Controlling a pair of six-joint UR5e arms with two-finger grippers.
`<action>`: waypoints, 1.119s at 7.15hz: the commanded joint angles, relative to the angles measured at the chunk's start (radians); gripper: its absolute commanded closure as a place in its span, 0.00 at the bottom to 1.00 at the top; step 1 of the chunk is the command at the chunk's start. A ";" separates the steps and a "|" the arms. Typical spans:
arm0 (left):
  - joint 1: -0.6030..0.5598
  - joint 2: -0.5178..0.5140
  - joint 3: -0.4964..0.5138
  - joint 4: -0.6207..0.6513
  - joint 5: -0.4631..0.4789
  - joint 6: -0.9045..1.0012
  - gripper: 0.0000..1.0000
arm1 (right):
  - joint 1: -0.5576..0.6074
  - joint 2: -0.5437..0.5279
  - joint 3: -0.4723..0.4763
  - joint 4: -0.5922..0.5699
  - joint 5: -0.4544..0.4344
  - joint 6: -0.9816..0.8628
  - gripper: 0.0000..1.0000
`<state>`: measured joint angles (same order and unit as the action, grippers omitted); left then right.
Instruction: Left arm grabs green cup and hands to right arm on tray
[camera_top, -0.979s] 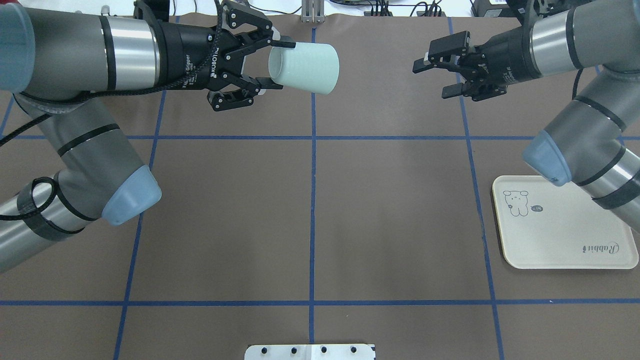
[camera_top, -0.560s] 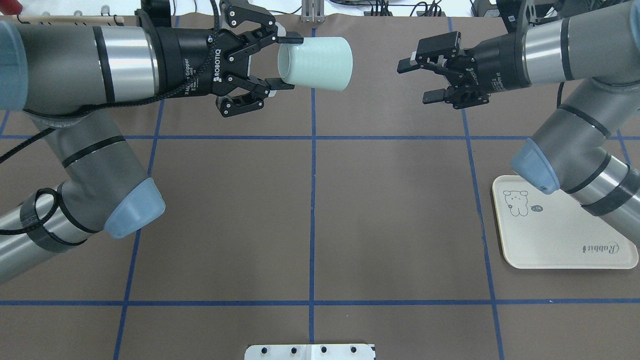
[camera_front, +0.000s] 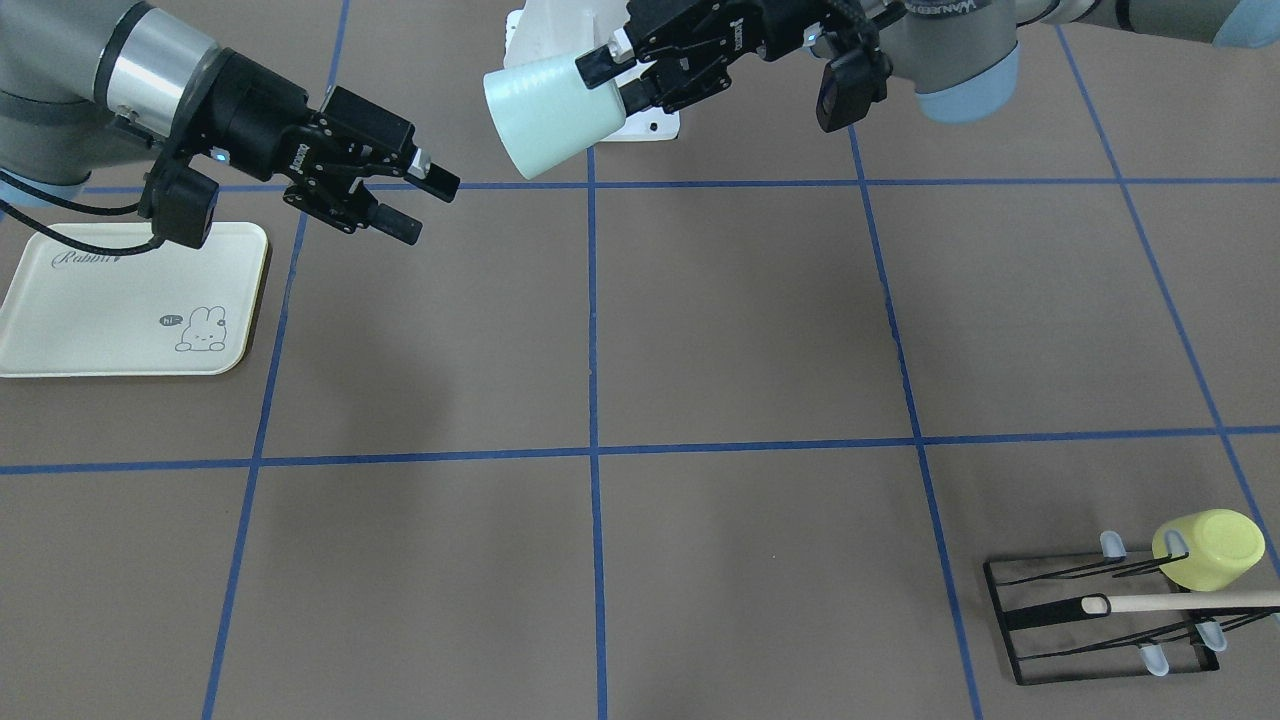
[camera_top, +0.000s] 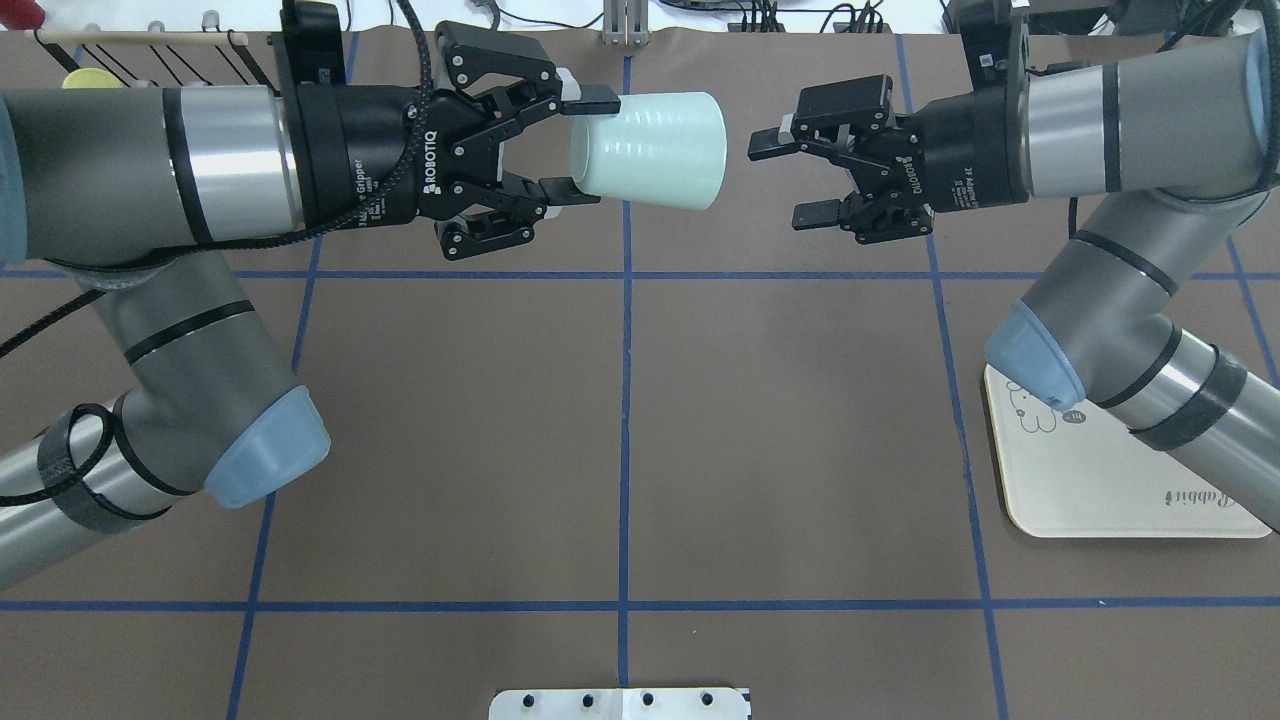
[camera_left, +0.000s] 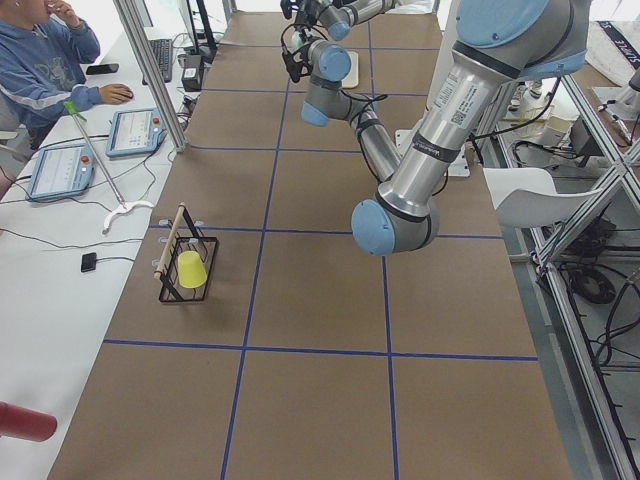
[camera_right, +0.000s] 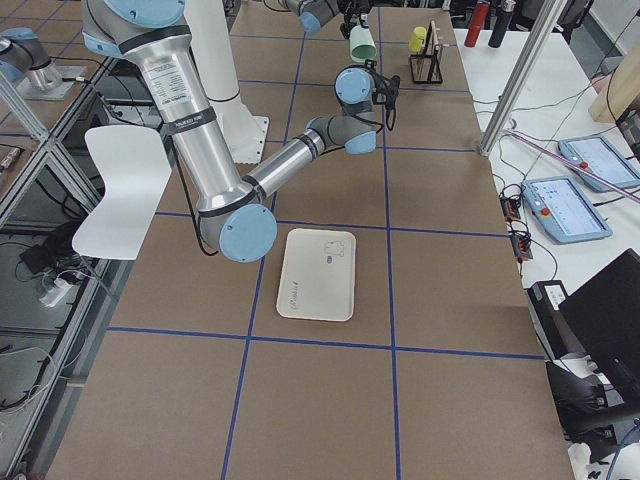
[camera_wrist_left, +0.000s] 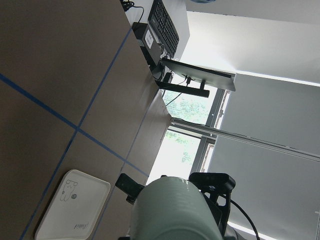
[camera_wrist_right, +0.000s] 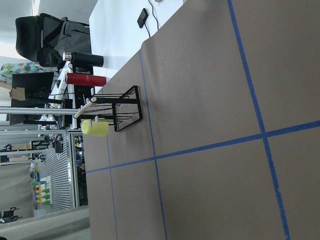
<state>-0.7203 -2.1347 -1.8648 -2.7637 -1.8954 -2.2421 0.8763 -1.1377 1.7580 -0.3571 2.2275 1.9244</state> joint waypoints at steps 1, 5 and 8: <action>0.002 0.088 0.001 -0.215 0.001 -0.060 0.87 | -0.034 0.007 -0.005 0.149 -0.002 0.138 0.06; 0.004 0.091 -0.002 -0.301 0.004 -0.266 0.79 | -0.167 0.007 -0.006 0.406 -0.161 0.332 0.06; 0.004 0.091 0.004 -0.326 0.006 -0.343 0.79 | -0.213 0.004 -0.006 0.492 -0.212 0.367 0.06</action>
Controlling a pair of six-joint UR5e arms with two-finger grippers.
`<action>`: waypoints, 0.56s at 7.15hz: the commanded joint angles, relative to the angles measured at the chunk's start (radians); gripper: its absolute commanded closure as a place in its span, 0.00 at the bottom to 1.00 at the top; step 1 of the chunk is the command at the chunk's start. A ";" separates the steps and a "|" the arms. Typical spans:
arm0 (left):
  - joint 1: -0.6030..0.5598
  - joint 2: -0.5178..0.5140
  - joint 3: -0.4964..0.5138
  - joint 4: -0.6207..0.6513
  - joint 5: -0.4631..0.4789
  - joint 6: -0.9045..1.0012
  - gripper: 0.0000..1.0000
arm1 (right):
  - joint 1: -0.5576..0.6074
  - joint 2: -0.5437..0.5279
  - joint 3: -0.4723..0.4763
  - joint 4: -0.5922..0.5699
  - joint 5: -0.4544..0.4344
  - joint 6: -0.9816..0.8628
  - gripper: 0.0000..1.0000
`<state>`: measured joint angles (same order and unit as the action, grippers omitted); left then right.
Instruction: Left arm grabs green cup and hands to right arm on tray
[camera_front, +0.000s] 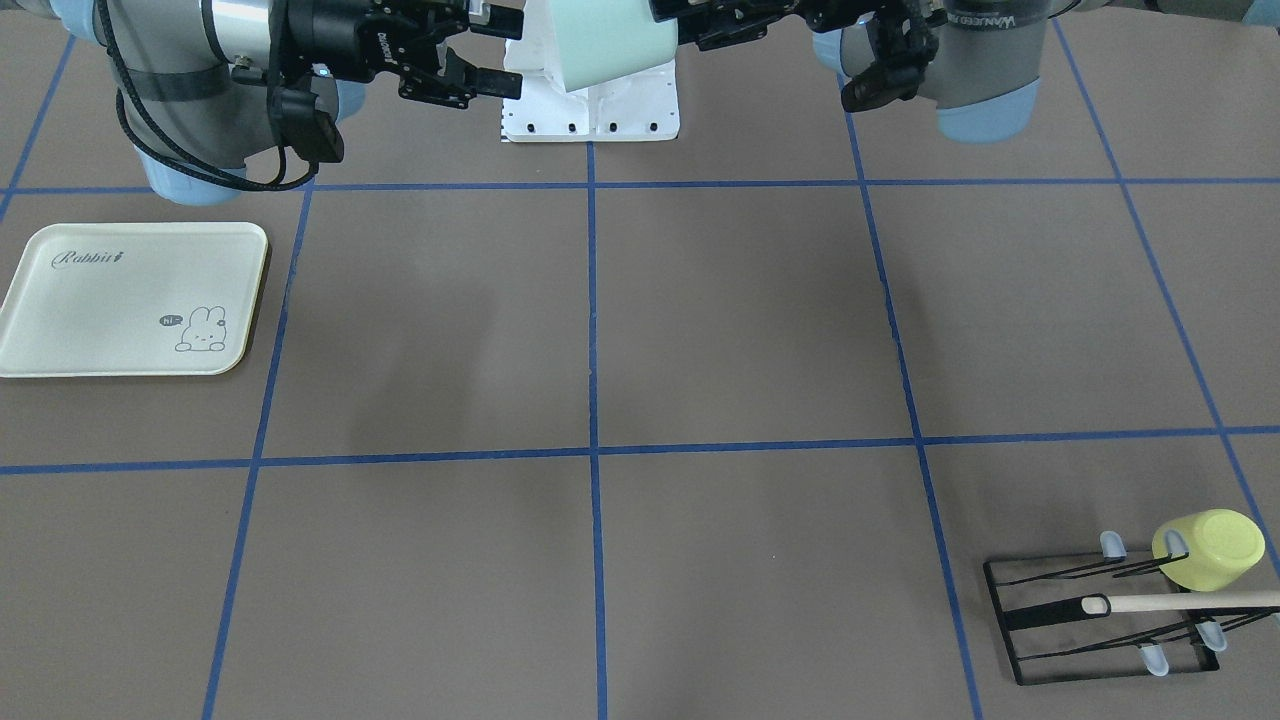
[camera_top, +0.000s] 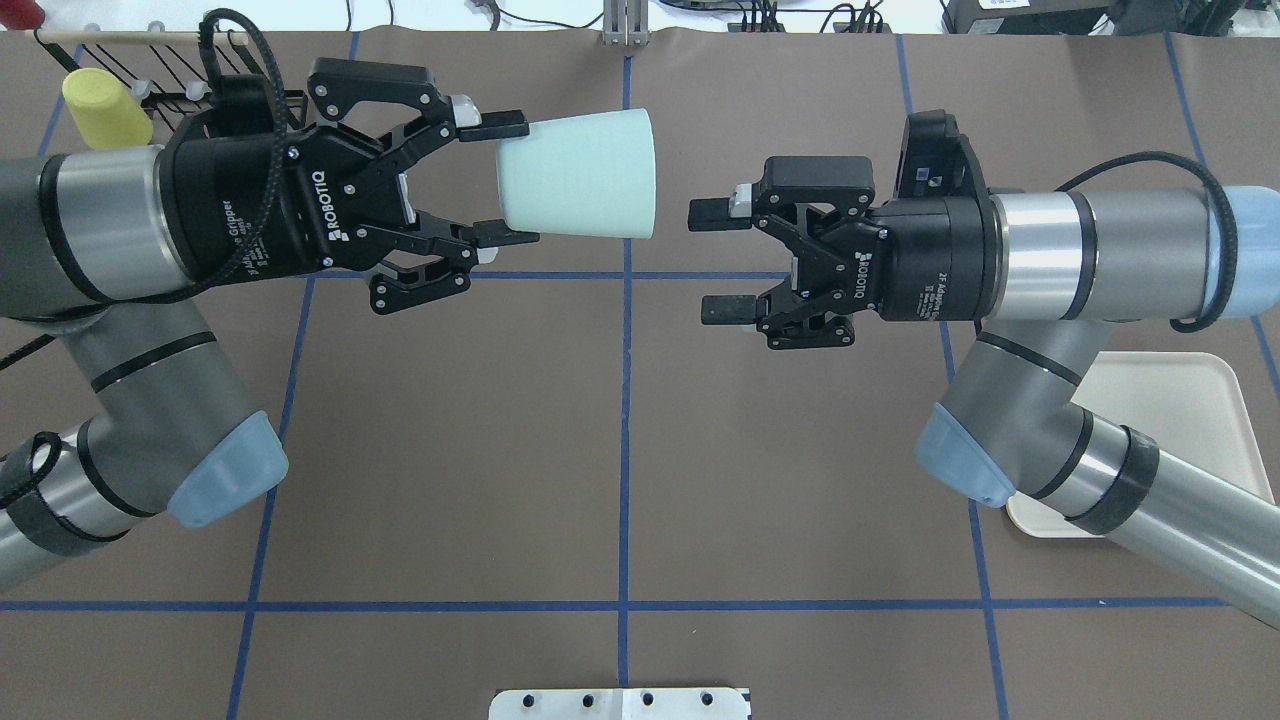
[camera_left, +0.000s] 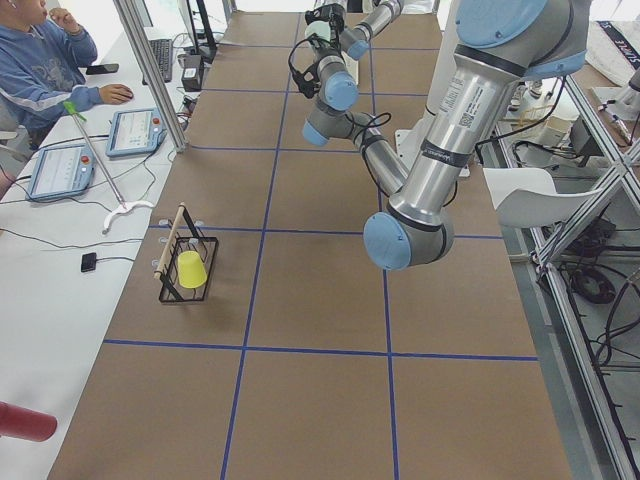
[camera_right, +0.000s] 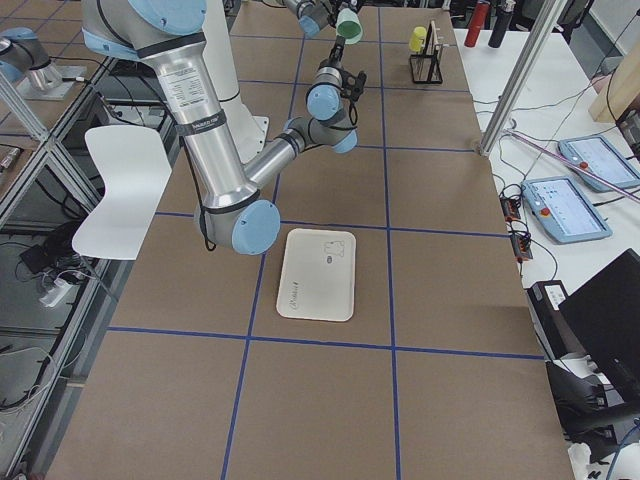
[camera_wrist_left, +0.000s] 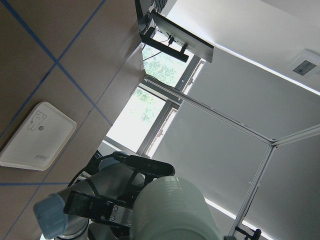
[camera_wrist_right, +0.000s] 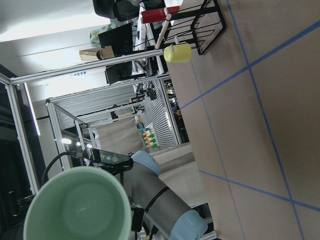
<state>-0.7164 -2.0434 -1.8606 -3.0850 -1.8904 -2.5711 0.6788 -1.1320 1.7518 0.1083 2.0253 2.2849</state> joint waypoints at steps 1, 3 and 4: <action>0.002 -0.003 0.000 -0.007 0.001 -0.036 0.79 | -0.027 0.000 0.000 0.028 -0.032 0.008 0.06; 0.002 -0.004 0.000 -0.024 0.001 -0.057 0.79 | -0.031 0.003 0.000 0.044 -0.088 0.008 0.06; 0.006 -0.003 0.000 -0.024 0.001 -0.057 0.79 | -0.031 0.001 0.000 0.044 -0.094 0.008 0.06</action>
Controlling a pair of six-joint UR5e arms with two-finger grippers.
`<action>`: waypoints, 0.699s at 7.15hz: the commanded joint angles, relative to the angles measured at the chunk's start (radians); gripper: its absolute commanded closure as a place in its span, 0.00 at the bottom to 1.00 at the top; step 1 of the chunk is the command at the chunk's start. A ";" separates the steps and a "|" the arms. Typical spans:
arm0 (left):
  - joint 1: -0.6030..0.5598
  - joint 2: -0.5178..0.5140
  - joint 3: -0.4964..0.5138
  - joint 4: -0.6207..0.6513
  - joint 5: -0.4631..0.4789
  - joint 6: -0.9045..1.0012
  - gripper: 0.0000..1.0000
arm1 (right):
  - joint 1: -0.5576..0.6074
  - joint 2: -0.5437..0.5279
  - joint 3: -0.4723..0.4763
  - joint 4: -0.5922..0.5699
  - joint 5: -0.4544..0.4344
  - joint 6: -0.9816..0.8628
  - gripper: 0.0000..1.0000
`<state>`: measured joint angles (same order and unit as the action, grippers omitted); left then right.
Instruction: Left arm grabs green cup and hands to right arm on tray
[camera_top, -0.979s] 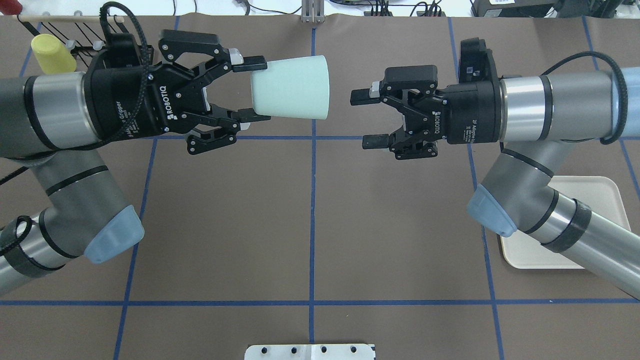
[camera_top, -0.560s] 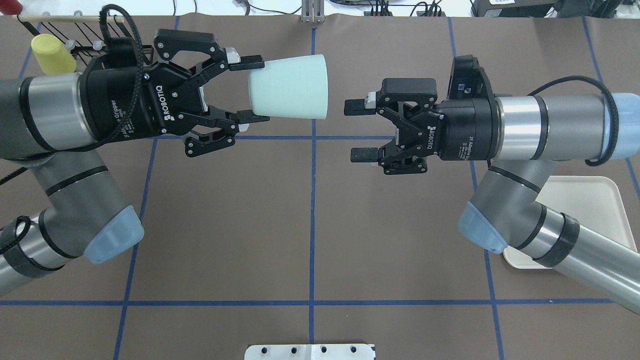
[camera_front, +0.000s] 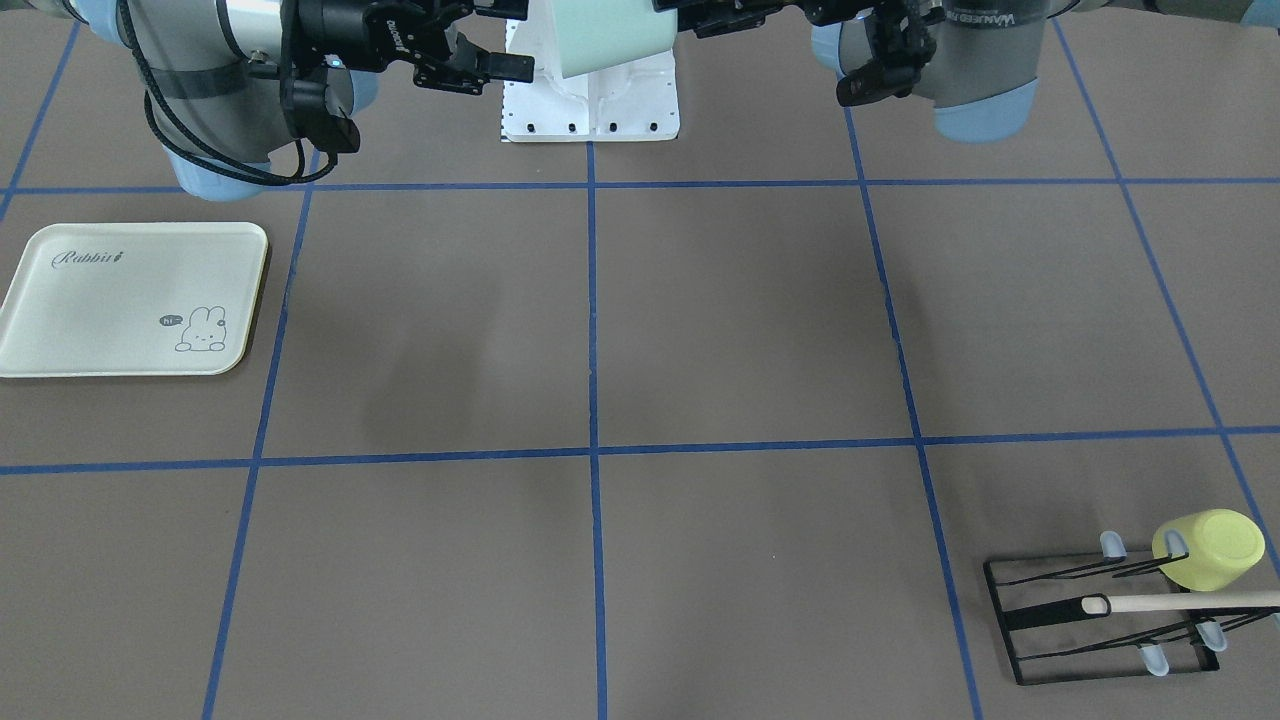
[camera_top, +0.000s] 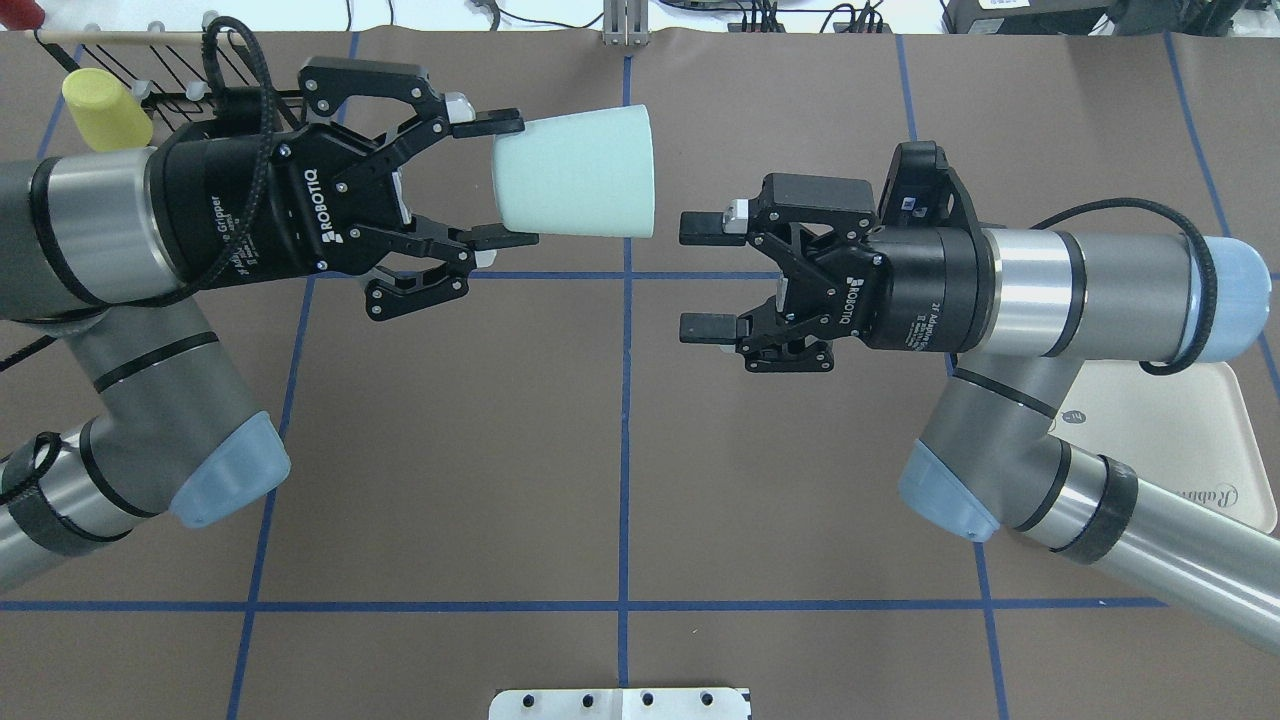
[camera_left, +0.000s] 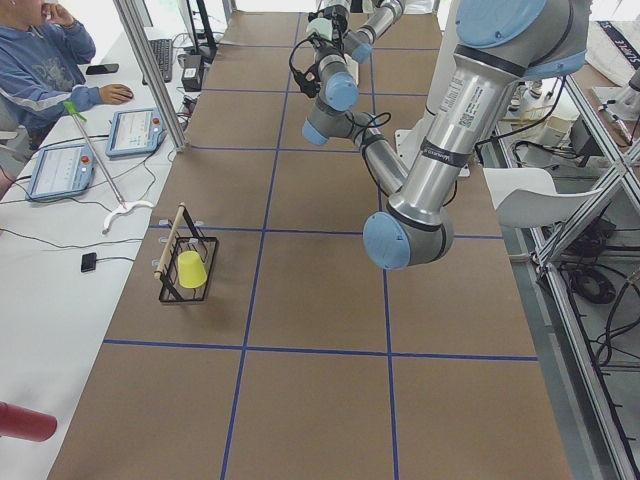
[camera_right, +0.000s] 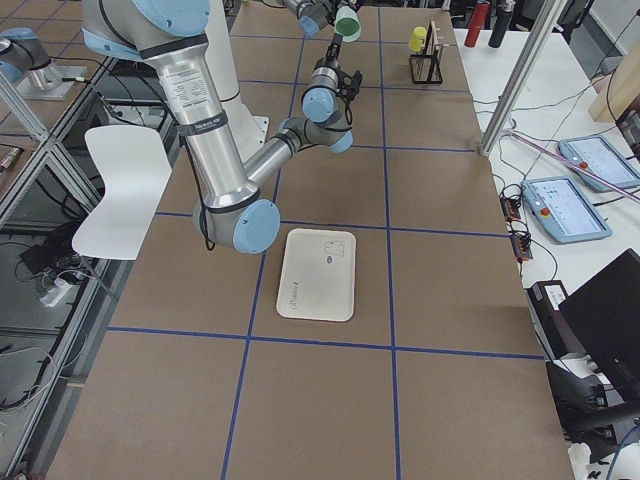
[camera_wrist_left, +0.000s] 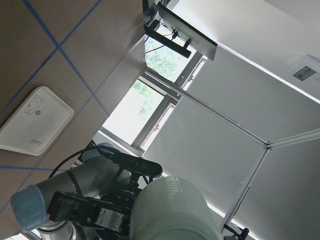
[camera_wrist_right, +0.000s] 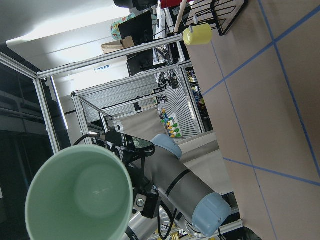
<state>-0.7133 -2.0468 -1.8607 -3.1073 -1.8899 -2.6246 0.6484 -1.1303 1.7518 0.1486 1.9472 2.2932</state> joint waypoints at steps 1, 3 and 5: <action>0.006 -0.006 0.000 -0.002 0.000 -0.005 0.79 | -0.004 0.001 0.000 0.003 -0.034 0.000 0.06; 0.034 -0.019 0.001 -0.002 0.021 -0.026 0.79 | -0.009 0.003 0.000 0.003 -0.048 0.000 0.06; 0.060 -0.039 0.001 -0.001 0.064 -0.026 0.79 | -0.024 0.007 0.002 0.003 -0.065 0.000 0.06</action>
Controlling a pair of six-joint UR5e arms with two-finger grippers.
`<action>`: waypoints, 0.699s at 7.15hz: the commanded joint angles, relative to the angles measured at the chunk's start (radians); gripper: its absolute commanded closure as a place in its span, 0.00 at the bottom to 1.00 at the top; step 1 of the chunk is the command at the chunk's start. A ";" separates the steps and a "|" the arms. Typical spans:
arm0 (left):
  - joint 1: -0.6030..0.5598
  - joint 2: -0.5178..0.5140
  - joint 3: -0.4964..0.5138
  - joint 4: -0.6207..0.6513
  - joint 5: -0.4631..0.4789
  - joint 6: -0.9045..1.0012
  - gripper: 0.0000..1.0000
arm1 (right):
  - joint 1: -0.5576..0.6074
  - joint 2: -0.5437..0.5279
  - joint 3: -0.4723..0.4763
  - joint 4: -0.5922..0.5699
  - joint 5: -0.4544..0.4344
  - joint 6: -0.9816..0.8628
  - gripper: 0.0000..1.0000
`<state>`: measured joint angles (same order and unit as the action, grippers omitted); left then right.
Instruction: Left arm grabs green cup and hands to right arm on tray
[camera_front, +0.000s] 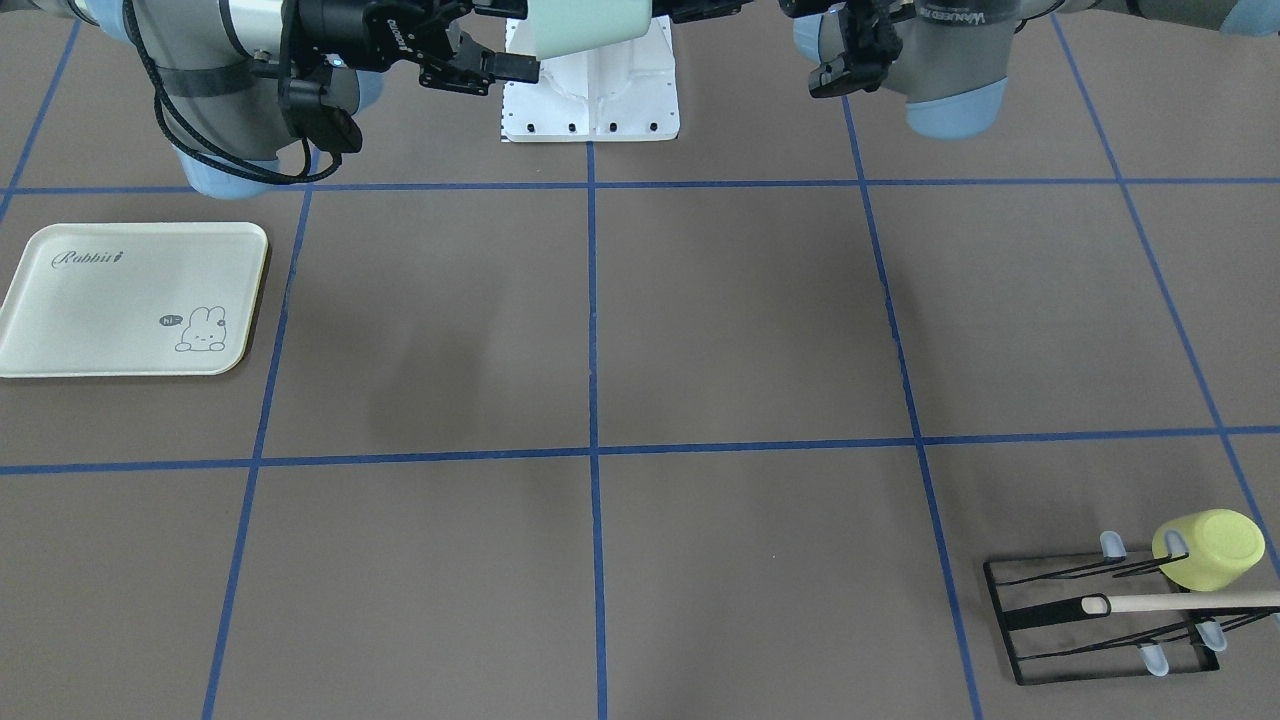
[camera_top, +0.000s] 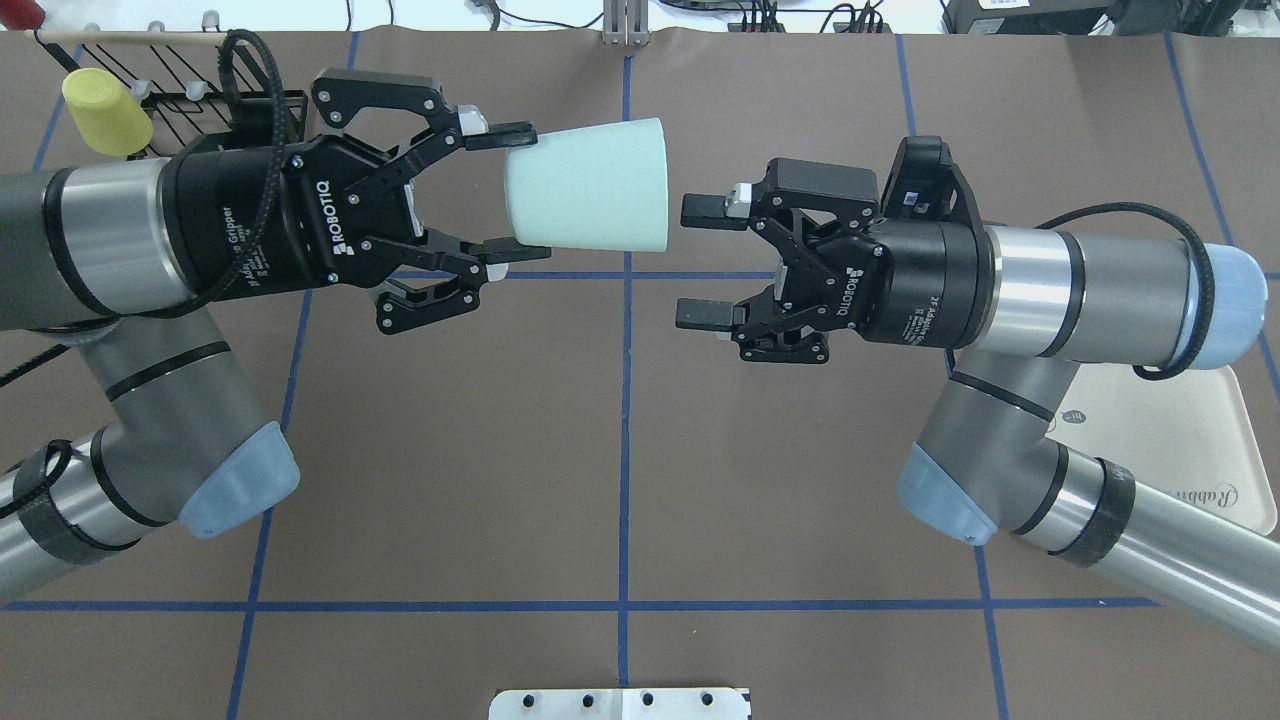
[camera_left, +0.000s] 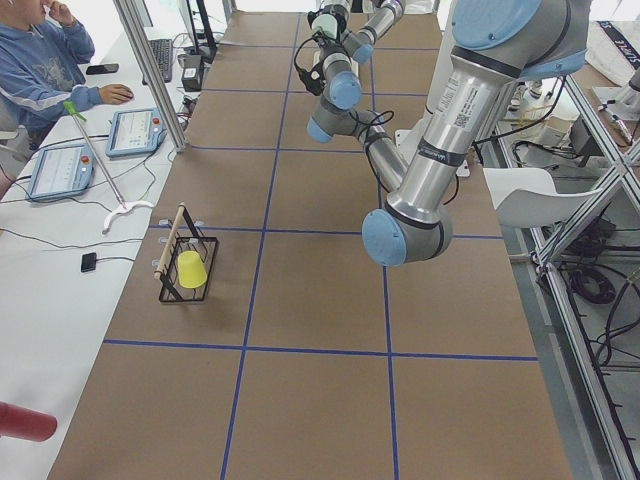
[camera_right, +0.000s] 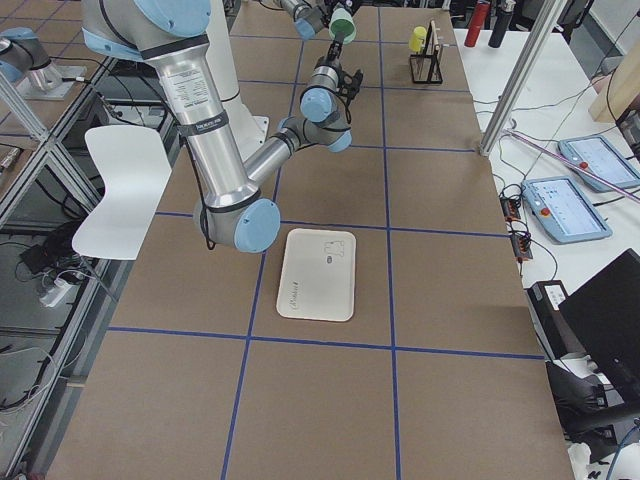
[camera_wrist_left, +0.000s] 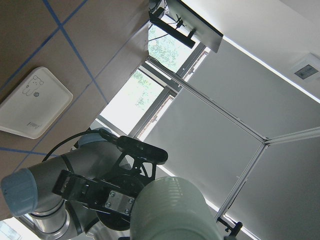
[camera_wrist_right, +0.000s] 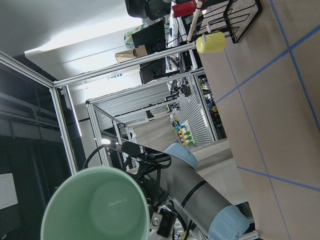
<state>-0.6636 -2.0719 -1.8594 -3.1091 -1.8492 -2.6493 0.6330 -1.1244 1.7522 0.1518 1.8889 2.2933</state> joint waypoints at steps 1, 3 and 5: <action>0.019 -0.016 0.006 0.001 0.027 0.000 0.79 | -0.015 0.002 0.007 0.002 -0.008 0.000 0.11; 0.022 -0.014 0.019 0.003 0.025 0.006 0.79 | -0.024 0.002 0.012 0.026 -0.007 0.000 0.46; 0.024 -0.011 0.023 0.000 0.022 0.006 0.79 | -0.023 -0.006 0.013 0.043 -0.007 0.000 0.46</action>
<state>-0.6411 -2.0857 -1.8385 -3.1078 -1.8251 -2.6428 0.6101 -1.1254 1.7646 0.1832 1.8821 2.2933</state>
